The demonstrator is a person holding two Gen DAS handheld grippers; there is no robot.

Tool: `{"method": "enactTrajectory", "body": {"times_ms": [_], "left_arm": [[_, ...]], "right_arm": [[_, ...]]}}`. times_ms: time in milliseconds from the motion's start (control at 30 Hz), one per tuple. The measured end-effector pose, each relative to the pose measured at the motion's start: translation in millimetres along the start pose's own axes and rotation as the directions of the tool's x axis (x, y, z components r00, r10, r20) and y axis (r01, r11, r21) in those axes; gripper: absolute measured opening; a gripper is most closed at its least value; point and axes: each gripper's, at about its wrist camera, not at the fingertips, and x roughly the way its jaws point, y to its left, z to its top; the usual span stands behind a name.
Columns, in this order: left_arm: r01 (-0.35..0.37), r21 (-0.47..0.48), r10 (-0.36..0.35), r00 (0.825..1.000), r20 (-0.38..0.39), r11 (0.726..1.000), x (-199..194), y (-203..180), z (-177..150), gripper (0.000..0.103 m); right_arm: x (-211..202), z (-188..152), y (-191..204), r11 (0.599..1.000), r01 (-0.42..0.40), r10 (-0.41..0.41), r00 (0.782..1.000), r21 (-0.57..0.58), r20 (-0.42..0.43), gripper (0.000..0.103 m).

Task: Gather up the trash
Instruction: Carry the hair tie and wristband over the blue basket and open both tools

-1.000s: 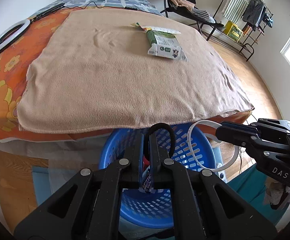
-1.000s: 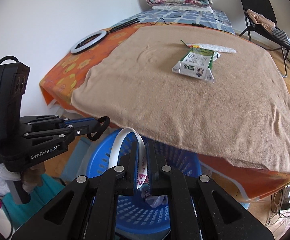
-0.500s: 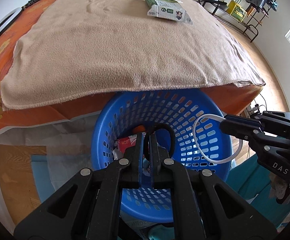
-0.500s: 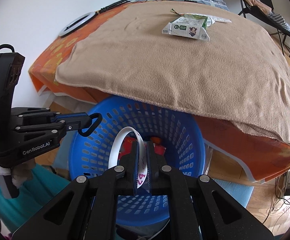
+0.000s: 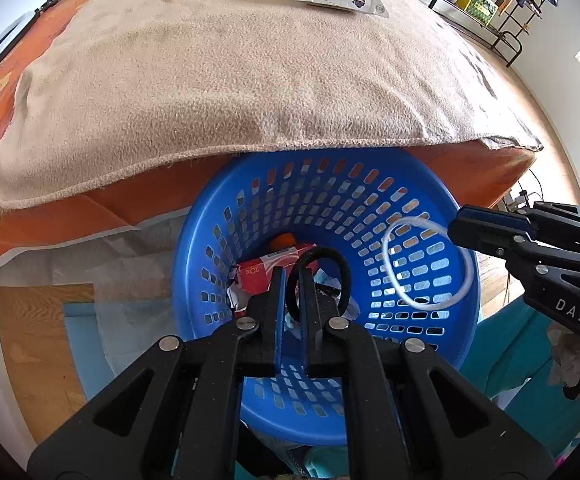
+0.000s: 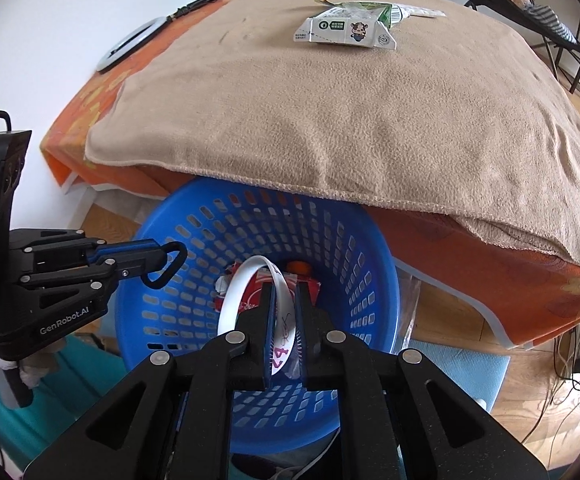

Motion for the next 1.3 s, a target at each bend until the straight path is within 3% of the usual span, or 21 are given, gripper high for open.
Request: {"method": "enactTrajectory", "body": {"times_ms": [33,100,133,233,300,333,433,867,1300], "left_arm": [[-0.003,0.0,0.003,1.0,0.0,1.0,0.4,-0.1,-0.2,0.015],[-0.009,-0.001,0.009,1.0,0.008,1.0,-0.1,-0.5,-0.4,0.037],[-0.013,-0.001,0.013,1.0,0.015,1.0,-1.2,-0.5,-0.4,0.039],[-0.018,-0.004,0.018,1.0,0.021,1.0,-2.0,-0.2,0.2,0.04],[-0.016,-0.012,0.017,1.0,0.022,1.0,-2.3,1.1,0.7,0.057],[-0.014,-0.014,0.014,1.0,0.025,1.0,-2.9,1.4,1.0,0.06],[-0.021,-0.01,0.022,0.999,0.026,1.0,-4.0,0.4,1.2,0.062],[-0.024,-0.014,0.025,0.999,0.045,1.0,-7.8,-0.3,3.6,0.069],[-0.01,-0.04,0.012,0.999,0.052,0.999,-13.8,1.6,10.9,0.069]], "right_arm": [[0.2,0.1,-0.6,1.0,0.002,-0.002,1.0,0.003,-0.002,0.013],[0.5,0.4,-1.8,1.0,0.008,-0.008,1.0,0.008,-0.004,0.024],[-0.3,0.0,-2.0,1.0,0.01,-0.01,1.0,0.011,-0.002,0.034],[-3.4,0.7,-1.8,1.0,0.013,-0.013,1.0,0.015,0.013,0.047],[-4.5,1.8,-1.2,1.0,0.022,-0.023,1.0,0.011,0.016,0.048],[-4.7,2.1,-1.1,1.0,0.027,-0.027,0.999,0.009,0.017,0.051],[-5.7,2.4,-2.0,0.999,0.043,-0.044,0.999,0.009,0.023,0.06],[-17.4,11.6,-6.2,0.995,0.101,-0.103,0.992,0.019,0.07,0.064],[-22.9,20.9,-9.9,0.997,0.06,-0.065,0.994,0.053,0.084,0.064]]}}
